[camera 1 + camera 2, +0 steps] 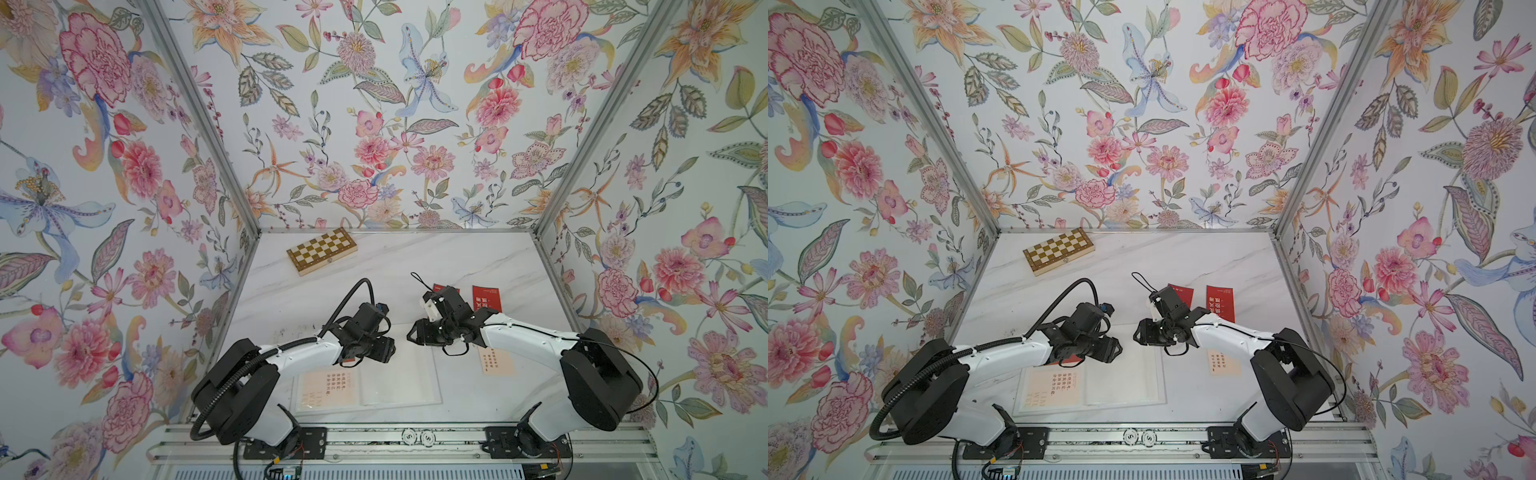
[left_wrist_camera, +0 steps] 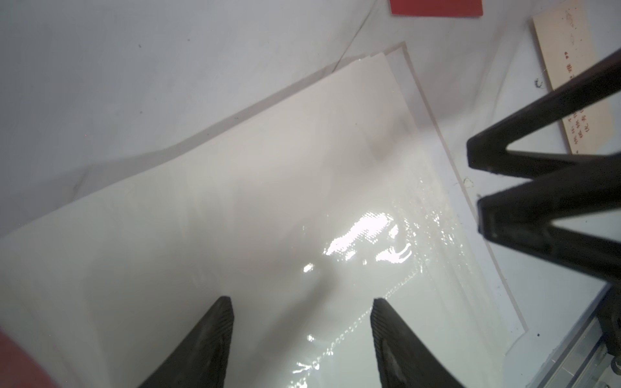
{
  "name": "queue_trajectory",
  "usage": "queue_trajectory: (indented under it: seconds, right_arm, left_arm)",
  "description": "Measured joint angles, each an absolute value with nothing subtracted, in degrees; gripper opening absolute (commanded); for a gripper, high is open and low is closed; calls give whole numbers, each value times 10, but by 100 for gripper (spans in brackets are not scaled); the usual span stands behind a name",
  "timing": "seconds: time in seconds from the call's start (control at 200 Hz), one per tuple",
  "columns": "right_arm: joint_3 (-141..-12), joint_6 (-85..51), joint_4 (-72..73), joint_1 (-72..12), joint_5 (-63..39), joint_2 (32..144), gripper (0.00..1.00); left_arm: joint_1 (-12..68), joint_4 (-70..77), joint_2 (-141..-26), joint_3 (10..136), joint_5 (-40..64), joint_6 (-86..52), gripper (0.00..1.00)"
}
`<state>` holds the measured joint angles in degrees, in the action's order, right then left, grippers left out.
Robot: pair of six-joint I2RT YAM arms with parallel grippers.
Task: Place the photos into the photo albums
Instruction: Turn the page of the photo album at the center of the board.
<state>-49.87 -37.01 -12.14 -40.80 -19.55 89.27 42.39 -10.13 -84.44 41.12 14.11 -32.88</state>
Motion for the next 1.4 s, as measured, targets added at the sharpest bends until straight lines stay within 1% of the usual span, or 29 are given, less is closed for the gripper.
queue_trajectory:
  seconds: [0.325,0.581,1.086,1.191,1.401]
  right_arm:
    - [-514,-391,-89,-431,-205,935,50]
    - [-536,-401,-72,-455,-206,967,50]
    - [-541,-402,-65,-458,-202,992,50]
    - [-541,-404,-56,-461,-211,993,47]
    - [-540,-428,-5,-468,-260,993,35]
  left_arm:
    - [382,-90,-799,367,143,-325,65]
    - [380,-77,-793,355,145,-324,65]
    - [366,-79,-755,312,142,-324,65]
    - [366,-84,-752,310,142,-324,64]
    - [366,-101,-737,310,143,-324,65]
